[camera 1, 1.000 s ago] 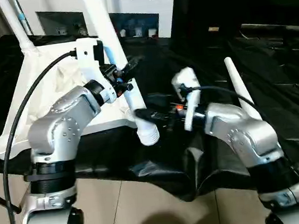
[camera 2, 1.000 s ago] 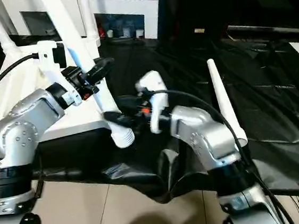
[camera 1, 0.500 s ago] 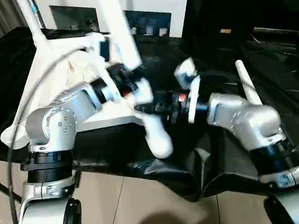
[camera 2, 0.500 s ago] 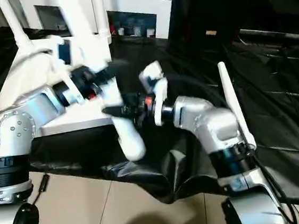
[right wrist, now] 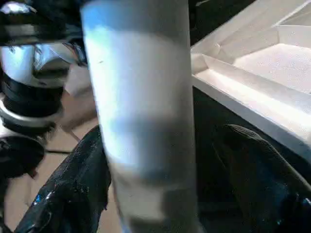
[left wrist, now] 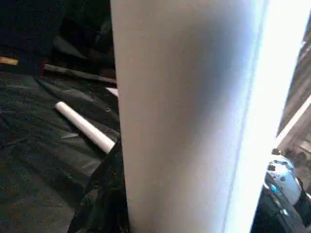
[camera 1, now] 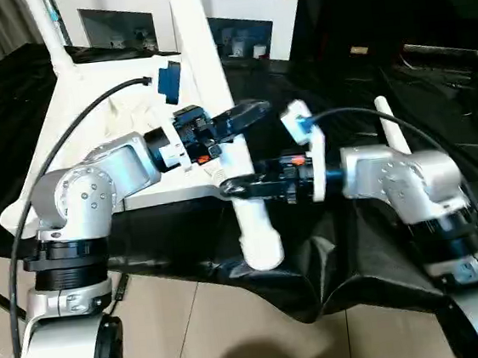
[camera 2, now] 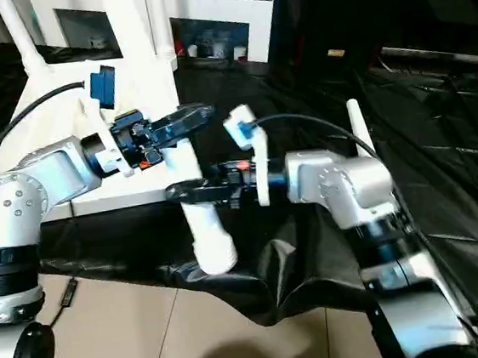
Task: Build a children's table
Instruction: Pick table leg
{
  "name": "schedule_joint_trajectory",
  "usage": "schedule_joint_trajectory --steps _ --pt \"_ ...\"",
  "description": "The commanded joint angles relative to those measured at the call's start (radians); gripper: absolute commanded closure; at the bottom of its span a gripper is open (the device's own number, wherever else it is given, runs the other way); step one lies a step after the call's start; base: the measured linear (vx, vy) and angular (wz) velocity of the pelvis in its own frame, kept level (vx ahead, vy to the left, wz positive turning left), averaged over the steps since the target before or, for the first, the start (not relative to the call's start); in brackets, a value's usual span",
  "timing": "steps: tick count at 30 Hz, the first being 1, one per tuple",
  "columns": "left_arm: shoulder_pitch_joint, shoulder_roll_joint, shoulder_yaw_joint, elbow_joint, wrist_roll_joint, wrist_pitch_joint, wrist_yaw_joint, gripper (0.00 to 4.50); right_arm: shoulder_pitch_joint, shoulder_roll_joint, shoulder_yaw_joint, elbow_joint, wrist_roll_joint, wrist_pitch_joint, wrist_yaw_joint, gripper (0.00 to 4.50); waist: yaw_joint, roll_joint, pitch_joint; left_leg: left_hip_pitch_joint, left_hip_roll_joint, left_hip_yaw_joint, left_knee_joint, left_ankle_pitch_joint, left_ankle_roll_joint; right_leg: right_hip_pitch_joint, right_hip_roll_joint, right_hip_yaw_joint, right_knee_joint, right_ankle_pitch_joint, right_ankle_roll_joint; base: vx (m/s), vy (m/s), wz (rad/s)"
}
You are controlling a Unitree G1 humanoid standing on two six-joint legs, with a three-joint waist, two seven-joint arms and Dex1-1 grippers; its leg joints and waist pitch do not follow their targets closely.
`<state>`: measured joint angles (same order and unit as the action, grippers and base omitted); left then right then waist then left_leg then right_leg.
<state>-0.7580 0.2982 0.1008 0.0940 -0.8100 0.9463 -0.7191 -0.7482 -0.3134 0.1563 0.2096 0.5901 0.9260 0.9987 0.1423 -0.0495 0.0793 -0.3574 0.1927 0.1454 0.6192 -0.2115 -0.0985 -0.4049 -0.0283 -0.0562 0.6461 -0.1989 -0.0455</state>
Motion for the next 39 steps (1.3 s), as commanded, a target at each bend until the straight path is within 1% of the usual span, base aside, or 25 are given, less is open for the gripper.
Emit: schedule_joint_trajectory --steps 1,3,4,6,7,8,9,10,11,13,15,16,17,19,21,22,24,25,27,28,32,34,36,37,39 --pt "-0.034 0.008 -0.019 -0.002 0.008 -0.001 -0.034 2.82 0.001 -0.022 0.026 -0.007 -0.033 -0.015 0.015 1.01 0.002 0.012 -0.085 -0.005 0.028 -0.001 -0.066 0.007 -0.022 0.075 -0.102 0.058 -0.07 -0.069 -0.145 0.0 0.0 0.0" --pt "-0.034 0.014 -0.024 -0.005 0.007 0.0 -0.044 2.82 0.002 -0.025 0.031 -0.011 -0.031 -0.01 0.018 1.01 0.002 0.012 -0.086 -0.005 0.028 -0.001 -0.066 0.012 -0.02 0.073 -0.102 0.058 -0.07 -0.068 -0.143 0.0 0.0 0.0" --pt "-0.027 0.029 -0.041 -0.018 0.008 -0.005 -0.079 2.82 0.006 -0.026 0.04 -0.014 -0.027 -0.004 0.026 1.01 0.004 0.015 -0.086 -0.006 0.028 -0.001 -0.067 0.013 -0.019 0.074 -0.103 0.057 -0.07 -0.069 -0.142 0.0 0.0 0.0" --pt "-0.02 0.038 -0.048 -0.031 0.004 -0.01 -0.106 2.82 0.008 -0.027 0.047 -0.014 -0.029 -0.006 0.033 1.01 0.004 0.015 -0.086 -0.005 0.029 -0.002 -0.067 0.013 -0.019 0.073 -0.102 0.057 -0.069 -0.068 -0.142 0.0 0.0 0.0" --pt "-0.009 0.059 -0.07 -0.051 0.009 -0.017 -0.143 2.82 0.011 -0.027 0.056 -0.012 -0.031 -0.009 0.042 1.01 0.005 0.017 -0.086 -0.003 0.03 -0.003 -0.068 0.008 -0.021 0.071 -0.103 0.056 -0.069 -0.071 -0.145 0.0 0.0 0.0" --pt "-0.006 0.065 -0.078 -0.057 0.011 -0.019 -0.154 2.82 0.011 -0.028 0.059 -0.012 -0.031 -0.01 0.045 1.01 0.004 0.018 -0.086 -0.004 0.03 -0.003 -0.068 0.006 -0.021 0.071 -0.103 0.056 -0.069 -0.069 -0.148 0.0 0.0 0.0" --pt "-0.003 0.078 -0.092 -0.062 0.019 -0.023 -0.176 2.82 0.011 -0.027 0.063 -0.007 -0.033 -0.015 0.054 1.01 0.004 0.016 -0.085 -0.004 0.032 -0.003 -0.069 0.002 -0.023 0.072 -0.104 0.056 -0.069 -0.069 -0.151 0.0 0.0 0.0" --pt "-0.003 0.086 -0.103 -0.063 0.027 -0.028 -0.188 2.82 0.011 -0.027 0.066 -0.003 -0.035 -0.017 0.061 1.01 0.004 0.018 -0.086 -0.003 0.032 -0.003 -0.069 0.0 -0.025 0.071 -0.104 0.056 -0.068 -0.067 -0.154 0.0 0.0 0.0" --pt "-0.005 0.094 -0.115 -0.06 0.04 -0.038 -0.205 2.82 0.01 -0.028 0.07 0.002 -0.037 -0.022 0.072 1.01 0.004 0.015 -0.085 -0.003 0.031 -0.003 -0.069 -0.004 -0.025 0.072 -0.105 0.056 -0.069 -0.073 -0.153 0.0 0.0 0.0" --pt "-0.013 0.104 -0.125 -0.051 0.051 -0.051 -0.227 2.82 0.01 -0.031 0.079 0.007 -0.036 -0.025 0.091 1.01 0.004 0.014 -0.084 -0.004 0.031 -0.002 -0.069 -0.007 -0.026 0.073 -0.105 0.056 -0.072 -0.083 -0.149 0.0 0.0 0.0" --pt "-0.017 0.106 -0.126 -0.046 0.052 -0.053 -0.233 2.82 0.01 -0.032 0.082 0.008 -0.035 -0.026 0.097 1.01 0.004 0.016 -0.085 -0.004 0.031 -0.002 -0.069 -0.005 -0.028 0.073 -0.105 0.057 -0.07 -0.086 -0.149 0.0 0.0 0.0" --pt "-0.023 0.105 -0.124 -0.039 0.052 -0.056 -0.234 2.82 0.013 -0.033 0.088 0.007 -0.036 -0.028 0.104 1.01 0.005 0.015 -0.085 -0.004 0.032 -0.002 -0.069 -0.002 -0.029 0.073 -0.105 0.056 -0.069 -0.079 -0.15 0.0 0.0 0.0" --pt "-0.03 0.1 -0.116 -0.034 0.046 -0.056 -0.234 2.82 0.021 -0.034 0.098 -0.001 -0.037 -0.035 0.115 1.01 0.006 0.019 -0.085 -0.005 0.032 -0.003 -0.069 0.0 -0.03 0.072 -0.105 0.056 -0.067 -0.074 -0.151 0.0 0.0 0.0" --pt "-0.037 0.09 -0.102 -0.032 0.032 -0.056 -0.231 2.82 0.038 -0.036 0.116 -0.015 -0.045 -0.058 0.13 1.01 0.008 0.019 -0.086 -0.004 0.032 -0.002 -0.068 -0.004 -0.028 0.072 -0.106 0.055 -0.068 -0.058 -0.159 0.0 0.0 0.0" --pt "-0.038 0.085 -0.097 -0.032 0.026 -0.055 -0.229 2.82 0.046 -0.035 0.118 -0.02 -0.048 -0.074 0.136 1.01 0.009 0.019 -0.088 -0.005 0.032 -0.002 -0.067 0.0 -0.027 0.074 -0.106 0.054 -0.065 -0.037 -0.168 0.0 0.0 0.0" --pt "-0.038 0.079 -0.09 -0.028 0.02 -0.054 -0.224 2.82 0.053 -0.029 0.113 -0.023 -0.045 -0.088 0.139 1.01 0.01 0.022 -0.088 -0.007 0.032 -0.002 -0.066 -0.001 -0.027 0.074 -0.107 0.054 -0.065 -0.031 -0.171 0.0 0.0 0.0" --pt "-0.038 0.075 -0.085 -0.025 0.016 -0.053 -0.219 2.82 0.059 -0.025 0.108 -0.025 -0.042 -0.098 0.141 1.01 0.01 0.02 -0.088 -0.005 0.032 -0.002 -0.067 -0.013 -0.027 0.073 -0.106 0.053 -0.066 -0.04 -0.177 0.0 0.0 0.0" --pt "-0.038 0.072 -0.082 -0.015 0.023 -0.062 -0.22 2.82 0.073 -0.022 0.095 -0.036 -0.027 -0.11 0.159 1.01 0.011 0.019 -0.087 -0.007 0.031 -0.002 -0.067 -0.018 -0.025 0.074 -0.105 0.052 -0.068 -0.055 -0.172 0.0 0.0 0.0" --pt "-0.036 0.069 -0.069 -0.006 0.019 -0.061 -0.215 2.82 0.086 -0.018 0.067 -0.045 -0.004 -0.111 0.162 1.01 0.012 0.019 -0.086 -0.004 0.033 -0.002 -0.068 -0.024 -0.022 0.073 -0.108 0.053 -0.069 -0.073 -0.167 0.0 0.0 0.0" --pt "-0.033 0.068 -0.062 -0.007 0.014 -0.059 -0.217 2.82 0.092 -0.018 0.056 -0.047 0.002 -0.111 0.163 1.01 0.011 0.019 -0.086 -0.006 0.033 -0.002 -0.068 -0.021 -0.021 0.074 -0.107 0.052 -0.07 -0.075 -0.166 0.0 0.0 0.0" --pt "-0.03 0.067 -0.054 -0.009 0.007 -0.055 -0.219 2.82 0.1 -0.021 0.047 -0.049 0.007 -0.115 0.168 1.01 0.012 0.018 -0.087 -0.004 0.035 -0.002 -0.067 -0.02 -0.021 0.072 -0.107 0.05 -0.07 -0.078 -0.166 0.0 0.0 0.0" --pt "-0.029 0.067 -0.051 -0.009 0.001 -0.05 -0.223 2.82 0.107 -0.029 0.054 -0.054 0.005 -0.121 0.18 1.01 0.012 0.02 -0.087 -0.005 0.034 -0.001 -0.067 -0.019 -0.02 0.073 -0.106 0.05 -0.07 -0.074 -0.168 0.0 0.0 0.0" --pt "-0.029 0.069 -0.049 -0.005 -0.011 -0.039 -0.229 2.82 0.117 -0.041 0.076 -0.066 -0.01 -0.144 0.206 1.01 0.012 0.027 -0.088 -0.005 0.034 -0.003 -0.067 -0.023 -0.023 0.073 -0.106 0.049 -0.069 -0.073 -0.165 0.0 0.0 0.0" --pt "-0.03 0.069 -0.049 -0.004 -0.013 -0.037 -0.23 2.82 0.118 -0.043 0.08 -0.067 -0.013 -0.148 0.208 1.01 0.013 0.026 -0.088 -0.006 0.034 -0.002 -0.066 -0.028 -0.023 0.073 -0.105 0.049 -0.071 -0.064 -0.167 0.0 0.0 0.0" --pt "-0.033 0.07 -0.054 0.006 -0.012 -0.029 -0.238 2.82 0.119 -0.046 0.102 -0.068 -0.041 -0.188 0.218 1.01 0.013 0.028 -0.089 -0.006 0.034 -0.003 -0.066 -0.028 -0.025 0.073 -0.105 0.048 -0.069 -0.06 -0.171 0.0 0.0 0.0"
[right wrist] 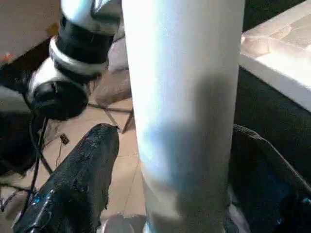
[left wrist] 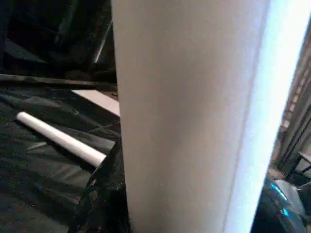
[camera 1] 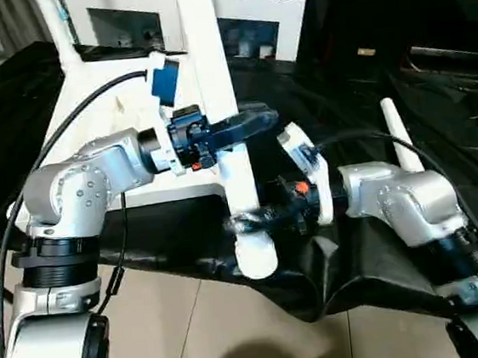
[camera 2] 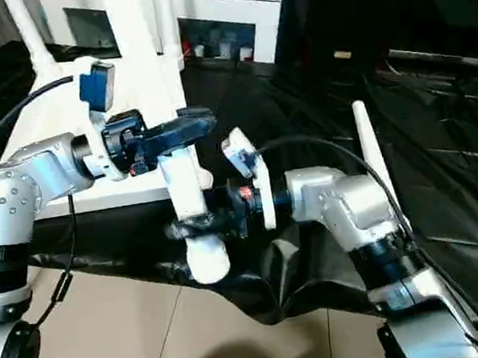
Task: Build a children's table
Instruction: Pick table leg
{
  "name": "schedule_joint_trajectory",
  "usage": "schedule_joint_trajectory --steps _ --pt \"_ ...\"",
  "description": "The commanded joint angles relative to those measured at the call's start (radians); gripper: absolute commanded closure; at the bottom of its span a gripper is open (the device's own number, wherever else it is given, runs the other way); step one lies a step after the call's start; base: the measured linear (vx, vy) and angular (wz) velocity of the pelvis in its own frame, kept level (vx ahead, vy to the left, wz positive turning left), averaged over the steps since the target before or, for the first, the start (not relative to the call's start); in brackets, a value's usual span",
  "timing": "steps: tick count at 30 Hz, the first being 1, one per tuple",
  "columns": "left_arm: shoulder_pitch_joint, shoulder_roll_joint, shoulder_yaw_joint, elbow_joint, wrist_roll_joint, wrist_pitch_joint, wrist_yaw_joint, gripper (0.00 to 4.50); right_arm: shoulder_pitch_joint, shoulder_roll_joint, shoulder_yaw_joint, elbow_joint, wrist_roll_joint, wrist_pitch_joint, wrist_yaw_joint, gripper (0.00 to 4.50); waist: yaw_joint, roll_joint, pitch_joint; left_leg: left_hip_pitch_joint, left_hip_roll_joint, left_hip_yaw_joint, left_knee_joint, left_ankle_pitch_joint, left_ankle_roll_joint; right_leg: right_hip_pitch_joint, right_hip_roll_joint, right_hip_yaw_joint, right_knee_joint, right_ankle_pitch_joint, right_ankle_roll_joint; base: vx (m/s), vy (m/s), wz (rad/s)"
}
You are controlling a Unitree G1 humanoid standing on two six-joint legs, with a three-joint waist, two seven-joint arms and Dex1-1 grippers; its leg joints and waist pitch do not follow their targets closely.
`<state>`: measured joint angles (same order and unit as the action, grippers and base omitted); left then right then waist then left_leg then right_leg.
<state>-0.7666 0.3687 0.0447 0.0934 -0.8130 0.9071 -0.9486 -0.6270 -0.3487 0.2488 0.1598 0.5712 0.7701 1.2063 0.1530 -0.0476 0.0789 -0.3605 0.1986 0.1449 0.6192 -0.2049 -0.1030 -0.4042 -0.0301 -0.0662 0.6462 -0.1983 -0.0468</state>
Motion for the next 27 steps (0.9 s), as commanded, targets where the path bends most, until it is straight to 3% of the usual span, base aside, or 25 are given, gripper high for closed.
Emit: schedule_joint_trajectory --steps 1,5,10,25,27 --pt "-0.024 -0.001 0.002 0.006 -0.009 0.011 -0.008 2.82 -0.002 -0.01 0.009 -0.018 -0.022 -0.032 0.01 1.01 0.002 0.025 -0.088 -0.003 0.028 -0.002 -0.067 -0.039 -0.021 0.072 -0.104 0.057 -0.071 -0.067 -0.17 0.0 0.0 0.0" --pt "-0.033 -0.007 -0.005 0.02 0.0 0.015 -0.017 2.82 -0.003 0.007 0.031 -0.011 -0.068 -0.096 -0.006 1.01 0.002 0.027 -0.088 -0.003 0.028 -0.001 -0.066 -0.043 -0.021 0.071 -0.103 0.057 -0.072 -0.085 -0.166 0.0 0.0 0.0" --pt "-0.037 -0.004 -0.019 0.018 -0.001 0.022 -0.025 2.82 -0.009 0.023 0.033 0.008 -0.08 -0.116 -0.018 1.01 0.001 0.025 -0.089 -0.003 0.031 -0.001 -0.067 -0.048 -0.019 0.072 -0.104 0.055 -0.072 -0.081 -0.171 0.0 0.0 0.0" --pt "-0.039 0.015 -0.04 0.008 0.015 0.024 -0.056 2.82 -0.012 0.017 0.049 0.043 -0.107 -0.13 0.012 1.01 0.003 0.029 -0.089 -0.004 0.03 -0.002 -0.067 -0.041 -0.018 0.073 -0.104 0.054 -0.069 -0.063 -0.172 0.0 0.0 0.0" --pt "-0.04 0.016 -0.041 0.008 0.016 0.023 -0.058 2.82 -0.012 0.017 0.05 0.046 -0.11 -0.131 0.015 1.3 0.003 0.029 -0.089 -0.004 0.031 -0.002 -0.067 -0.042 -0.018 0.073 -0.104 0.055 -0.07 -0.064 -0.173 0.0 0.0 0.0"
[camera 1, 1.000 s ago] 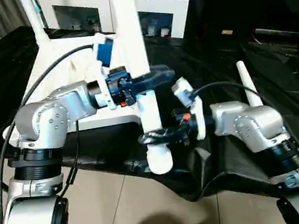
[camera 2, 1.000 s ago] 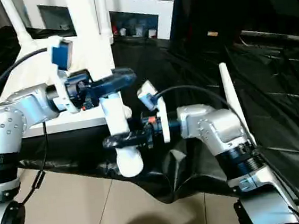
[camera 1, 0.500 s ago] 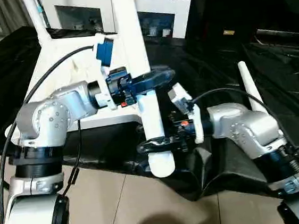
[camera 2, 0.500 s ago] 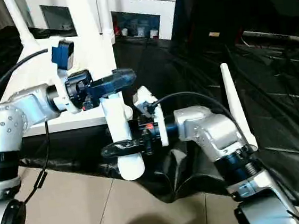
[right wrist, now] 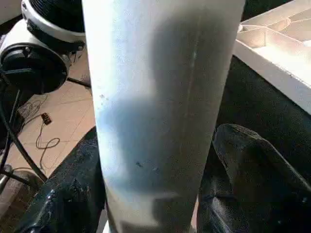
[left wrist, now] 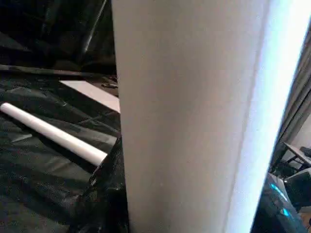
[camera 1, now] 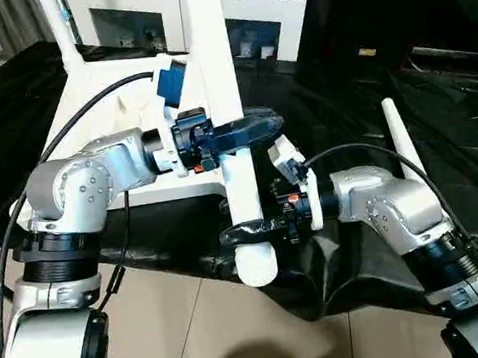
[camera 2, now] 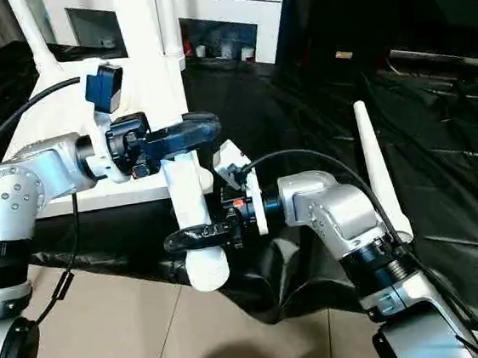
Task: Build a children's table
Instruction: Pick table leg
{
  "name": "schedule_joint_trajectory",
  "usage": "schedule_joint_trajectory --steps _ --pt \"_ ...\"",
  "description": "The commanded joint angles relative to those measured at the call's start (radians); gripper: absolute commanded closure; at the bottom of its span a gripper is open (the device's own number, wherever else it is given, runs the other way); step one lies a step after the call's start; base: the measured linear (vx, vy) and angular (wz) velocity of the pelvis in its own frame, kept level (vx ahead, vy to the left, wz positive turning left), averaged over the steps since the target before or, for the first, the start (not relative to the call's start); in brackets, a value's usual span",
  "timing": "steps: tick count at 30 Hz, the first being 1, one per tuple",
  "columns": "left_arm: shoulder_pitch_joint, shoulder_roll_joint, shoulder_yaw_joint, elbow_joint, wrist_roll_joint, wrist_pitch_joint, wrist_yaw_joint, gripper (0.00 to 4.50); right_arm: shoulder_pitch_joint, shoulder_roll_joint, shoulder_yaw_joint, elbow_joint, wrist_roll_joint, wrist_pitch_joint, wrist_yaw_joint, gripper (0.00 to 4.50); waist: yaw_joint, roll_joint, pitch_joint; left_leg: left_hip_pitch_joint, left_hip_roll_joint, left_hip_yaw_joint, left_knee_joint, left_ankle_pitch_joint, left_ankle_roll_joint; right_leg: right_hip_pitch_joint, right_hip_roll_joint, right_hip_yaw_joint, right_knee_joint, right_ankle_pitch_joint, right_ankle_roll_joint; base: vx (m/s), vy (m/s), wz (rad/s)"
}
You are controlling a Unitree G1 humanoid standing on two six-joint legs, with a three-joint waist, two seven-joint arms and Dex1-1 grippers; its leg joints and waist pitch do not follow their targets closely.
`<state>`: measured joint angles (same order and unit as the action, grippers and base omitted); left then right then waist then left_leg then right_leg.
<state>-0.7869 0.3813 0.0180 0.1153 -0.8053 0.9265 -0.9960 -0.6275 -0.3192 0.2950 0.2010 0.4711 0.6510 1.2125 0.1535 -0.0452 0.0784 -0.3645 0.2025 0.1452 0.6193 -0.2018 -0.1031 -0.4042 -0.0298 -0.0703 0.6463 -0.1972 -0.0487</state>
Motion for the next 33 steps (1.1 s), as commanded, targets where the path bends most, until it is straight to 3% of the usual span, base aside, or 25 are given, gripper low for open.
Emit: schedule_joint_trajectory --steps 1,7,14,23,26,27,28,31,33 --pt "-0.021 0.005 -0.018 -0.012 0.01 0.002 -0.014 2.82 -0.011 -0.014 0.006 0.009 -0.017 -0.016 0.016 1.41 0.003 0.026 -0.088 0.0 0.027 -0.002 -0.067 -0.052 -0.018 0.073 -0.104 0.058 -0.07 -0.074 -0.17 0.0 0.0 0.0" --pt "-0.023 0.004 -0.019 -0.013 0.01 0.003 -0.016 2.82 -0.01 -0.012 0.006 0.013 -0.023 -0.017 0.018 1.71 0.003 0.028 -0.089 0.0 0.027 -0.003 -0.066 -0.05 -0.018 0.073 -0.104 0.058 -0.07 -0.068 -0.173 0.0 0.0 0.0" --pt "-0.028 -0.002 -0.018 -0.005 0.012 -0.001 -0.02 2.82 -0.01 -0.005 0.001 0.023 -0.027 -0.018 0.015 2.48 0.003 0.031 -0.089 0.001 0.028 -0.004 -0.066 -0.055 -0.019 0.073 -0.104 0.058 -0.069 -0.059 -0.179 0.0 0.0 0.0" --pt "-0.023 -0.006 -0.011 -0.005 0.008 -0.004 -0.025 2.82 -0.009 0.001 -0.009 0.031 -0.027 -0.023 0.011 2.65 0.003 0.035 -0.09 0.0 0.027 -0.004 -0.066 -0.054 -0.019 0.074 -0.105 0.058 -0.068 -0.054 -0.181 0.0 0.0 0.0" --pt "-0.043 -0.036 0.02 0.037 0.019 -0.021 0.041 2.82 -0.009 0.004 -0.014 0.032 -0.027 -0.025 0.009 2.65 0.003 0.032 -0.09 -0.001 0.026 -0.002 -0.065 -0.054 -0.017 0.075 -0.104 0.058 -0.07 -0.056 -0.181 0.0 0.0 0.0" --pt "-0.044 -0.037 0.021 0.038 0.02 -0.022 0.042 2.26 -0.009 0.004 -0.014 0.032 -0.027 -0.025 0.009 2.65 0.004 0.034 -0.09 0.0 0.025 -0.002 -0.063 -0.053 -0.015 0.074 -0.103 0.058 -0.072 -0.06 -0.18 0.0 0.0 0.0" --pt "-0.061 -0.059 0.062 0.071 -0.012 -0.015 0.061 2.12 -0.007 0.006 -0.019 0.032 -0.025 -0.027 0.004 2.65 0.007 0.039 -0.091 -0.001 0.024 -0.002 -0.062 -0.05 -0.014 0.073 -0.102 0.058 -0.072 -0.063 -0.179 0.0 0.0 0.0" --pt "-0.072 -0.083 0.109 0.095 -0.046 -0.015 0.093 2.09 -0.002 0.01 -0.027 0.028 -0.02 -0.027 -0.004 2.65 0.011 0.037 -0.094 -0.003 0.024 -0.002 -0.059 -0.047 -0.013 0.076 -0.103 0.057 -0.07 -0.055 -0.186 0.0 0.0 0.0" --pt "-0.069 -0.108 0.151 0.096 -0.08 -0.034 0.115 1.78 0.008 0.015 -0.044 0.017 -0.006 -0.022 -0.015 2.66 0.011 0.031 -0.092 -0.005 0.023 -0.003 -0.061 -0.044 -0.011 0.078 -0.103 0.056 -0.071 -0.052 -0.182 0.0 0.0 0.0"
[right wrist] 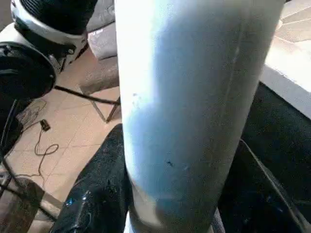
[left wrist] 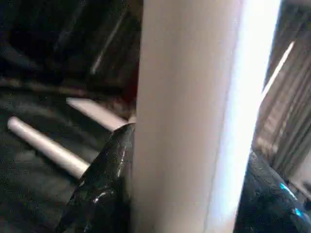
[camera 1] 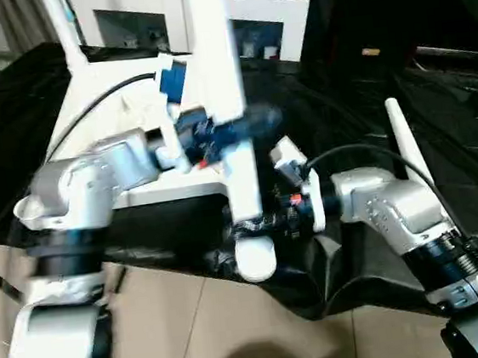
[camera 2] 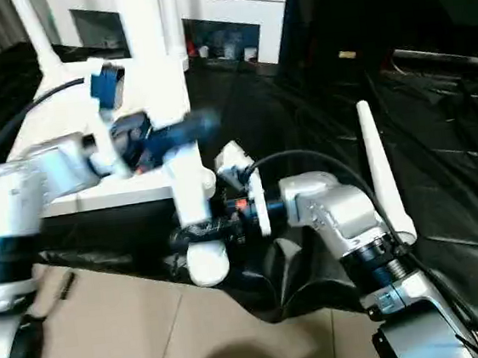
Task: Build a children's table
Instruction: Pick table leg
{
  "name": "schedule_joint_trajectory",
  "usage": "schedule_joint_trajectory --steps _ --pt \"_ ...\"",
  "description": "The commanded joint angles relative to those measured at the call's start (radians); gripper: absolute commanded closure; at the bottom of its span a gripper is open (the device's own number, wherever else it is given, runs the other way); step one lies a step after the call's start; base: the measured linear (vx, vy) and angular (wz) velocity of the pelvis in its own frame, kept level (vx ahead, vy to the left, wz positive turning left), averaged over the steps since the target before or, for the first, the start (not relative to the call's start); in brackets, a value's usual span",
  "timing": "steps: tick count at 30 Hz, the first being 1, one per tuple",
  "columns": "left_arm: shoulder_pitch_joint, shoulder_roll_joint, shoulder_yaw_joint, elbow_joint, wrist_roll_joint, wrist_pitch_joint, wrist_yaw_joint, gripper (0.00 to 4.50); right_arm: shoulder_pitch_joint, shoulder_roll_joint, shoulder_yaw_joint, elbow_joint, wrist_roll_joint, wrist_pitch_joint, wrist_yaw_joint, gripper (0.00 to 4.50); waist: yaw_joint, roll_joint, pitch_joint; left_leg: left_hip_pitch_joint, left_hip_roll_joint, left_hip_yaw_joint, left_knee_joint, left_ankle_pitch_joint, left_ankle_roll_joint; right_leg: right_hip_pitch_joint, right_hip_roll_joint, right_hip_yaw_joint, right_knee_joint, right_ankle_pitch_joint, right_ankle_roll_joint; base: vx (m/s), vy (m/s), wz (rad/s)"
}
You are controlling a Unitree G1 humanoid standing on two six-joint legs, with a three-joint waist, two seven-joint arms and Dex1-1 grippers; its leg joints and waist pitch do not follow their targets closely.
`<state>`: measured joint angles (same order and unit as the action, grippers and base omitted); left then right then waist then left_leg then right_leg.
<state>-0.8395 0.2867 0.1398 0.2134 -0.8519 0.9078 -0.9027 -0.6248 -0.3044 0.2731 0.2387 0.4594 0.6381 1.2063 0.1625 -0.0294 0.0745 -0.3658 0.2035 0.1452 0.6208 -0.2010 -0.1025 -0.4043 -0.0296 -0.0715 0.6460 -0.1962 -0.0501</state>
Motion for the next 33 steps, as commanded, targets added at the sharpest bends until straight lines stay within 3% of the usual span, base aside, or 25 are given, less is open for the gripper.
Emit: schedule_joint_trajectory --steps 1,5,10,13,14,16,18,19,20,21,22,23,24,25,26,27,28,29,31,33 --pt "-0.016 -0.014 0.03 -0.002 -0.034 -0.015 0.022 1.71 0.006 0.0 -0.022 -0.021 0.006 -0.009 -0.009 2.66 0.003 0.016 -0.089 -0.004 0.022 -0.002 -0.061 -0.042 -0.01 0.078 -0.103 0.057 -0.07 -0.049 -0.181 0.0 0.0 0.0" --pt "0.011 -0.083 0.101 -0.012 -0.074 -0.082 0.085 1.42 0.025 0.018 -0.069 -0.045 0.049 0.009 -0.027 2.66 0.008 0.02 -0.089 -0.004 0.024 -0.001 -0.061 -0.053 0.0 0.074 -0.104 0.058 -0.075 -0.094 -0.167 0.0 0.0 0.0" --pt "0.02 -0.232 0.313 0.022 -0.316 -0.133 0.239 1.3 0.042 0.065 -0.152 -0.071 0.136 0.036 -0.063 2.66 0.015 0.016 -0.09 -0.006 0.022 -0.001 -0.059 -0.061 0.008 0.074 -0.103 0.056 -0.078 -0.097 -0.176 0.0 0.0 0.0" --pt "0.026 -0.276 0.373 0.026 -0.391 -0.165 0.29 1.3 0.042 0.082 -0.181 -0.074 0.161 0.038 -0.083 2.66 0.016 0.015 -0.09 -0.009 0.02 0.0 -0.058 -0.059 0.011 0.075 -0.103 0.056 -0.08 -0.112 -0.167 0.0 0.0 0.0" --pt "0.043 -0.315 0.412 0.002 -0.464 -0.197 0.327 1.3 0.038 0.101 -0.213 -0.075 0.178 0.034 -0.113 2.66 0.015 0.012 -0.09 -0.009 0.022 -0.001 -0.06 -0.055 0.009 0.075 -0.104 0.055 -0.081 -0.125 -0.159 0.0 0.0 0.0" --pt "0.073 -0.336 0.416 -0.063 -0.449 -0.231 0.348 1.3 0.029 0.123 -0.245 -0.062 0.155 -0.001 -0.187 2.66 0.015 0.015 -0.09 -0.007 0.027 -0.004 -0.062 -0.051 0.008 0.071 -0.106 0.055 -0.079 -0.118 -0.152 0.0 0.0 0.0" --pt "0.105 -0.334 0.396 -0.126 -0.384 -0.239 0.379 1.3 0.015 0.139 -0.266 -0.027 0.104 -0.052 -0.283 2.66 0.011 0.016 -0.091 -0.004 0.03 -0.003 -0.064 -0.046 -0.001 0.067 -0.105 0.055 -0.078 -0.114 -0.143 0.0 0.0 0.0" --pt "0.124 -0.316 0.365 -0.153 -0.302 -0.244 0.401 1.3 0.009 0.142 -0.267 -0.004 0.055 -0.097 -0.345 2.66 0.008 0.018 -0.09 -0.004 0.032 -0.004 -0.066 -0.045 -0.007 0.066 -0.105 0.055 -0.076 -0.114 -0.139 0.0 0.0 0.0" --pt "0.137 -0.303 0.343 -0.172 -0.249 -0.248 0.421 1.3 0.006 0.144 -0.268 0.01 0.021 -0.127 -0.389 2.66 0.004 0.018 -0.088 -0.001 0.031 -0.002 -0.068 -0.049 -0.016 0.063 -0.102 0.054 -0.081 -0.132 -0.118 0.0 0.0 0.0" --pt "0.137 -0.303 0.343 -0.172 -0.249 -0.248 0.421 1.3 0.006 0.144 -0.268 0.01 0.021 -0.127 -0.389 2.66 0.004 0.02 -0.087 0.002 0.027 0.0 -0.067 -0.054 -0.02 0.063 -0.103 0.057 -0.085 -0.155 -0.103 0.0 0.0 0.0" --pt "0.195 -0.178 0.16 -0.195 0.065 -0.323 0.453 1.3 -0.008 0.147 -0.286 0.064 -0.053 -0.199 -0.523 2.66 0.005 0.017 -0.083 0.008 0.037 -0.008 -0.078 -0.068 -0.014 0.056 -0.105 0.057 -0.086 -0.194 -0.062 0.0 0.0 0.0" --pt "0.235 -0.071 0.019 -0.185 0.258 -0.404 0.44 1.3 -0.007 0.141 -0.281 0.08 -0.092 -0.235 -0.566 2.66 -0.005 0.011 -0.082 0.006 0.03 -0.002 -0.078 -0.069 -0.014 0.058 -0.096 0.058 -0.086 -0.208 -0.043 0.0 0.0 0.0" --pt "0.248 -0.037 -0.025 -0.181 0.315 -0.431 0.437 1.3 -0.006 0.139 -0.279 0.084 -0.104 -0.245 -0.577 2.66 -0.001 0.017 -0.082 0.012 0.031 -0.004 -0.08 -0.076 -0.015 0.054 -0.098 0.059 -0.091 -0.251 0.002 0.0 0.0 0.0" --pt "0.271 0.03 -0.093 -0.161 0.391 -0.479 0.402 1.3 -0.007 0.142 -0.286 0.094 -0.121 -0.269 -0.614 2.66 -0.005 0.017 -0.082 0.011 0.029 -0.001 -0.079 -0.074 -0.021 0.056 -0.101 0.061 -0.088 -0.248 0.005 0.0 0.0 0.0" --pt "0.291 0.083 -0.146 -0.144 0.449 -0.518 0.365 1.3 -0.008 0.144 -0.289 0.107 -0.139 -0.289 -0.646 2.66 -0.005 0.009 -0.085 0.01 0.028 0.001 -0.079 -0.056 -0.028 0.058 -0.1 0.062 -0.085 -0.223 0.005 0.0 0.0 0.0" --pt "0.301 0.12 -0.182 -0.131 0.484 -0.538 0.335 1.3 -0.012 0.147 -0.295 0.123 -0.152 -0.301 -0.679 2.66 -0.006 0.015 -0.085 0.011 0.028 -0.002 -0.081 -0.042 -0.032 0.054 -0.1 0.061 -0.081 -0.198 -0.006 0.0 0.0 0.0" --pt "0.312 0.178 -0.26 -0.104 0.566 -0.576 0.283 1.3 -0.015 0.151 -0.303 0.154 -0.167 -0.356 -0.7 2.66 -0.012 0.011 -0.088 0.011 0.027 0.003 -0.077 -0.037 -0.04 0.055 -0.099 0.062 -0.075 -0.152 -0.036 0.0 0.0 0.0" --pt "0.312 0.178 -0.26 -0.104 0.566 -0.576 0.283 1.3 -0.015 0.151 -0.303 0.154 -0.167 -0.356 -0.7 2.66 -0.009 0.013 -0.088 0.012 0.027 0.002 -0.078 -0.041 -0.037 0.053 -0.101 0.061 -0.075 -0.141 -0.047 0.0 0.0 0.0" --pt "0.303 0.229 -0.373 -0.047 0.669 -0.609 0.232 1.3 -0.015 0.146 -0.299 0.182 -0.196 -0.396 -0.728 2.66 -0.014 0.012 -0.086 0.007 0.025 0.004 -0.078 -0.041 -0.034 0.056 -0.1 0.063 -0.071 -0.1 -0.077 0.0 0.0 0.0" --pt "0.297 0.237 -0.415 -0.017 0.713 -0.63 0.219 1.3 -0.014 0.146 -0.302 0.194 -0.205 -0.41 -0.739 2.66 -0.016 0.011 -0.086 0.006 0.025 0.005 -0.079 -0.047 -0.036 0.059 -0.102 0.063 -0.069 -0.097 -0.088 0.0 0.0 0.0"
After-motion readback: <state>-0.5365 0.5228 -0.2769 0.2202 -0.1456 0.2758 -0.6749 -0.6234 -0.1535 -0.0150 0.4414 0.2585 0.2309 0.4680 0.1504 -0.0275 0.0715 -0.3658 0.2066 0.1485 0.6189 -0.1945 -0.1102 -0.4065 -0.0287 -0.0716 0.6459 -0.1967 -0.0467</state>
